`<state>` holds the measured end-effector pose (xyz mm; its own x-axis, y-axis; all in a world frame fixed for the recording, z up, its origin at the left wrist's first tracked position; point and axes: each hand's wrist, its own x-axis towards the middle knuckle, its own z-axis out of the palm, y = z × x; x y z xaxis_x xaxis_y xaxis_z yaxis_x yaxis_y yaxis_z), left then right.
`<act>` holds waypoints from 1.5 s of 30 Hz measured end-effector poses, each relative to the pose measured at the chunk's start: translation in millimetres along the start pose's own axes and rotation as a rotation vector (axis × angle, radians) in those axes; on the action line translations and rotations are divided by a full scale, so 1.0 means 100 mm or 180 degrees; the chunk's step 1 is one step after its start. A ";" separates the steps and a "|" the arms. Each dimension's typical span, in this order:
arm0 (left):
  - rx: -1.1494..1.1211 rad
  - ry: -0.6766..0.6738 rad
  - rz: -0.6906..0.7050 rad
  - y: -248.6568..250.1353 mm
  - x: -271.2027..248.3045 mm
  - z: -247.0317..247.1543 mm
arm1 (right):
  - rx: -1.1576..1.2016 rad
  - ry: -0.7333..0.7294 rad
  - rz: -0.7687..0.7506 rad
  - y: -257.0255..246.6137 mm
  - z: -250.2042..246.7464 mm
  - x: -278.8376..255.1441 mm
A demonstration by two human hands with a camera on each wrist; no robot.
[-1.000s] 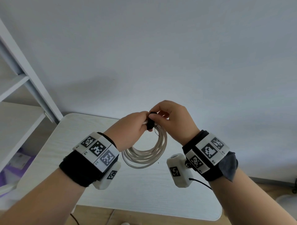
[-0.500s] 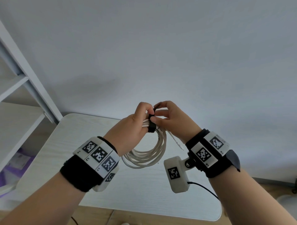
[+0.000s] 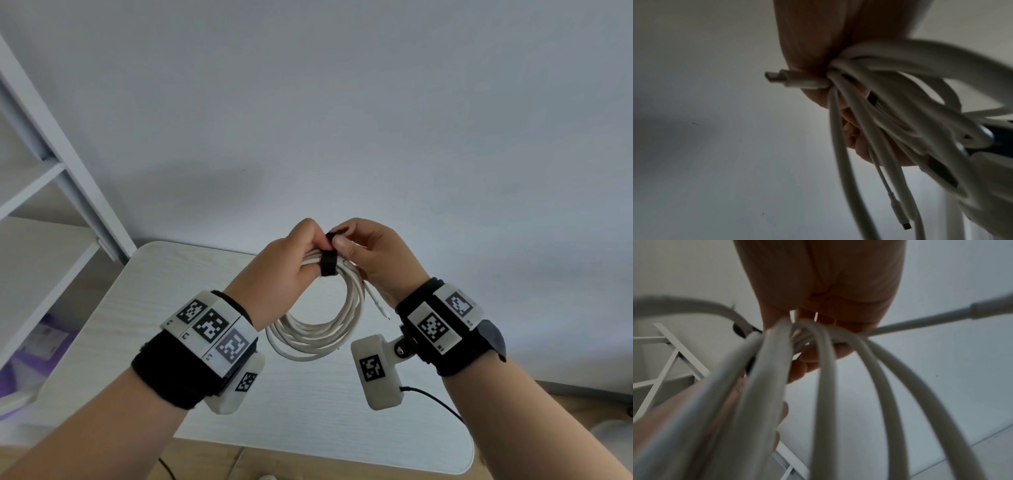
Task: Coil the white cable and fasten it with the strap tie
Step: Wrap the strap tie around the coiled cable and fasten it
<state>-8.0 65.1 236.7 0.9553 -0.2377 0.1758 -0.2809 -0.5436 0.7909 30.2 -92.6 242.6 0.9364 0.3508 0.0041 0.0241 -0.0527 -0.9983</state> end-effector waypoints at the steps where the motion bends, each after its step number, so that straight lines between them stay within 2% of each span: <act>1: -0.0026 -0.0005 0.0009 0.01 0.00 -0.01 | -0.0067 0.0052 -0.0030 -0.01 0.01 0.00; 12: 0.0051 -0.0107 -0.0097 0.02 -0.06 0.01 | -0.0129 0.0252 -0.0094 -0.07 0.01 0.09; 17: -0.0003 0.0020 -0.0061 0.03 -0.07 0.03 | -0.0026 0.0198 0.0107 -0.13 -0.02 0.07; 22: 0.0057 0.0034 -0.0075 0.03 -0.08 0.03 | -0.0235 0.0100 0.0350 -0.14 -0.03 0.04; 29: 0.0333 -0.0034 0.0021 0.08 -0.08 0.02 | -0.0441 0.0142 0.0369 -0.17 -0.01 0.05; 34: 0.0500 -0.0071 0.0020 0.10 -0.08 -0.03 | -0.0876 0.0350 -0.0073 -0.22 -0.01 0.07; 41: 0.0118 0.0193 -0.0118 0.14 -0.04 -0.08 | -0.1087 0.0755 -0.0625 -0.30 0.11 0.00; 45: -0.0048 0.0326 -0.0276 0.13 -0.02 -0.08 | -0.1472 0.0730 -0.0863 -0.30 0.19 -0.09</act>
<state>-13.1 64.7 251.5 0.9805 -0.1066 0.1648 -0.1962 -0.5463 0.8143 14.6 -76.6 271.0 0.9261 0.1999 0.3198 0.3755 -0.4101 -0.8311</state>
